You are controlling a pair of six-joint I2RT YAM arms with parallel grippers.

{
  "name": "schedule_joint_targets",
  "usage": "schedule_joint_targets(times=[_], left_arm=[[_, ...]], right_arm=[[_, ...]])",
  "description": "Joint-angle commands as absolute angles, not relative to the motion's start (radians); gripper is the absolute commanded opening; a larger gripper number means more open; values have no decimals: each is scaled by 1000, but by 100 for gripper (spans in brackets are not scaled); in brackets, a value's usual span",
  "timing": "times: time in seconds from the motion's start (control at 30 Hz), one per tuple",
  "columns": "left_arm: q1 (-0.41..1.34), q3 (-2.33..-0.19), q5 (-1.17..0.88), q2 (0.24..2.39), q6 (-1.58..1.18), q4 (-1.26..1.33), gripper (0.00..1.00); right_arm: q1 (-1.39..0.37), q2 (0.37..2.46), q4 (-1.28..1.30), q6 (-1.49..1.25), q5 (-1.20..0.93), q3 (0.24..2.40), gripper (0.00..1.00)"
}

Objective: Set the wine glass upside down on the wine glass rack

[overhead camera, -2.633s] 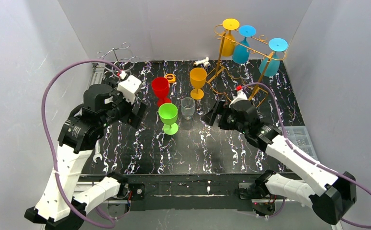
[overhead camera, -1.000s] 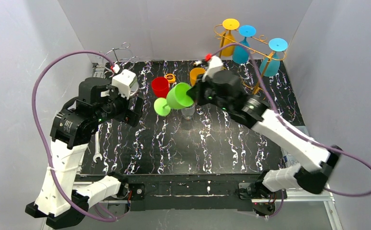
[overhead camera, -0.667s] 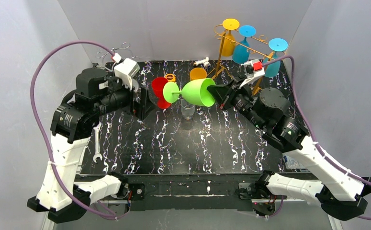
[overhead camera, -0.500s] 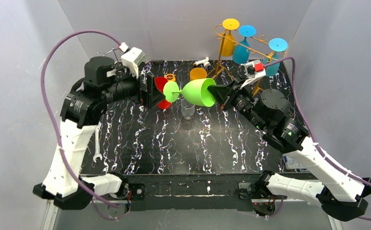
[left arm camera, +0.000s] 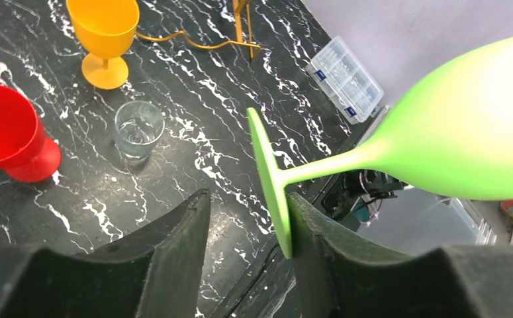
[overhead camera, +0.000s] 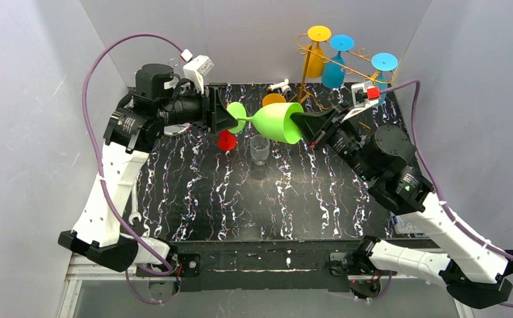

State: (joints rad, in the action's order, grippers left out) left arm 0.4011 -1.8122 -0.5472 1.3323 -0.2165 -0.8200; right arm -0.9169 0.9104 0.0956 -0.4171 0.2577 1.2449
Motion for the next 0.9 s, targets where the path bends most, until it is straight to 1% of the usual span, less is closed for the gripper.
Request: schedule_joint_targets(times=[0.0,0.13,0.17,0.2,0.23,0.3,0.4,0.43,0.57,0.63,0.7,0.8,0.87], left_arm=[[384,-1853,-666,1321,-208,-790,38],[382,-1850,-730,1321,-145,-784,10],[381,-1851,-738,1321,-122,-784,2],[381,-1854,-740,1322,-97,-787,0],[381,-1858,-737,1320,-66,-790,0],[380,-1861,-719,1313,24,-790,0],[380,-1857,-666,1291,193,-774,0],[380,-1846,-650,1277,250,-756,0],[382,-1735,-624,1203,522,-606,0],[382,-1675,-605,1172,606,-526,0],[382,-1649,-613,1158,722,-499,0],[382,-1618,-645,1141,810,-457,0],[383,-1575,-685,1118,865,-417,0]], right_arm=[[-919,916,9,-432,232,1233,1],[-919,928,9,-449,190,1218,2],[-919,930,9,-452,183,1215,4],[-919,932,10,-452,178,1212,11],[-919,933,21,-450,175,1212,23],[-919,936,79,-445,174,1222,52],[-919,935,225,-400,158,1239,94],[-919,930,291,-382,155,1242,98],[-919,876,478,-324,71,1167,98],[-919,838,544,-306,38,1124,98],[-919,794,602,-290,10,1098,98],[-919,750,686,-274,-23,1119,98],[-919,722,675,-274,-35,1145,98]])
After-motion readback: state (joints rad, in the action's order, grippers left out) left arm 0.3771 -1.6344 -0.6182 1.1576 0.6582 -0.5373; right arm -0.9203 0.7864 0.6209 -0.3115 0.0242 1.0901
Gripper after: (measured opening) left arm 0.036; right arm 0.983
